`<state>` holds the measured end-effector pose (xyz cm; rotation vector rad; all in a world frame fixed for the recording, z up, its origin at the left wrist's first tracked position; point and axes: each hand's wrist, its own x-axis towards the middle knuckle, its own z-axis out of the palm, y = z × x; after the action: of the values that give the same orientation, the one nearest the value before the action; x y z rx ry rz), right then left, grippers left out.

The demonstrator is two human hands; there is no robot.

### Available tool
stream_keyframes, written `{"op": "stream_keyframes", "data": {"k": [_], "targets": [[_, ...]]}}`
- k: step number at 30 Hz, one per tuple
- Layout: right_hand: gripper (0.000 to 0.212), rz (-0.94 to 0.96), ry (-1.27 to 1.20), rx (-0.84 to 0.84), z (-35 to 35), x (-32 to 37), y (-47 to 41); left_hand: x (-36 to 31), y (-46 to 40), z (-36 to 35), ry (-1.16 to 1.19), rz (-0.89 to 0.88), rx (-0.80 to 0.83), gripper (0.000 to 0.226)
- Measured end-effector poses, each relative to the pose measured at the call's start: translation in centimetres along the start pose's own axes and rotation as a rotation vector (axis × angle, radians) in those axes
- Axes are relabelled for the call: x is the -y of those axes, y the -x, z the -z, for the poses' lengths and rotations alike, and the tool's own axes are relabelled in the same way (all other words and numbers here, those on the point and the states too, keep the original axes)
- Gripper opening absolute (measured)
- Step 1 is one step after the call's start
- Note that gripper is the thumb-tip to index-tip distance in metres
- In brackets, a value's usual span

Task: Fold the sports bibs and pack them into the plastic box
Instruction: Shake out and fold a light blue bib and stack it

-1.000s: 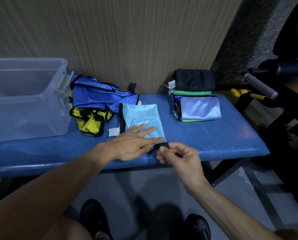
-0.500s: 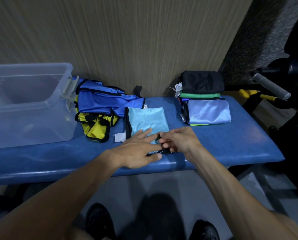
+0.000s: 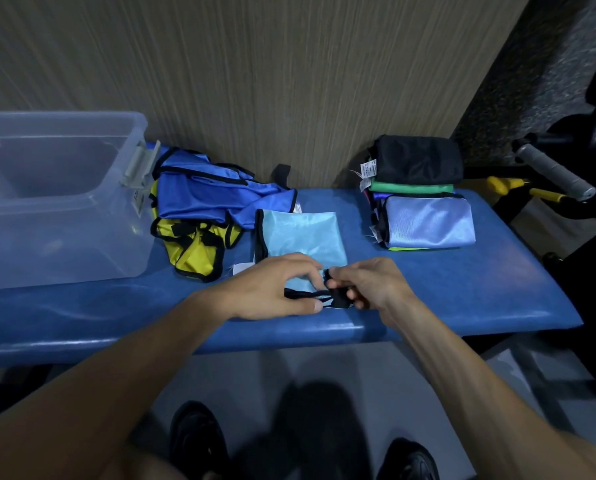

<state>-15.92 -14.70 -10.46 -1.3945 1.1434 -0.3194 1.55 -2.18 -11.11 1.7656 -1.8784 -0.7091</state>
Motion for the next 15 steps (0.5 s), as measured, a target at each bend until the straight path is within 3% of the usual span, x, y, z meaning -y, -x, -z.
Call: {"op": "stream_keyframes", "data": {"k": [5, 9, 15], "targets": [[0.028, 0.078, 0.065, -0.046, -0.2, -0.5, 0.1, 1.2, 1.3, 1.6, -0.2, -0.011, 0.059, 0.051], [0.034, 0.227, 0.216, -0.099, -0.2, -1.5, 0.6, 2.1, 2.6, 2.6, -0.261, -0.044, 0.025, 0.053], [0.044, 0.538, 0.483, 0.066, 1.0, -3.2, 1.7, 4.0, 4.6, 2.5, -0.222, -0.025, -0.028, 0.056]]}}
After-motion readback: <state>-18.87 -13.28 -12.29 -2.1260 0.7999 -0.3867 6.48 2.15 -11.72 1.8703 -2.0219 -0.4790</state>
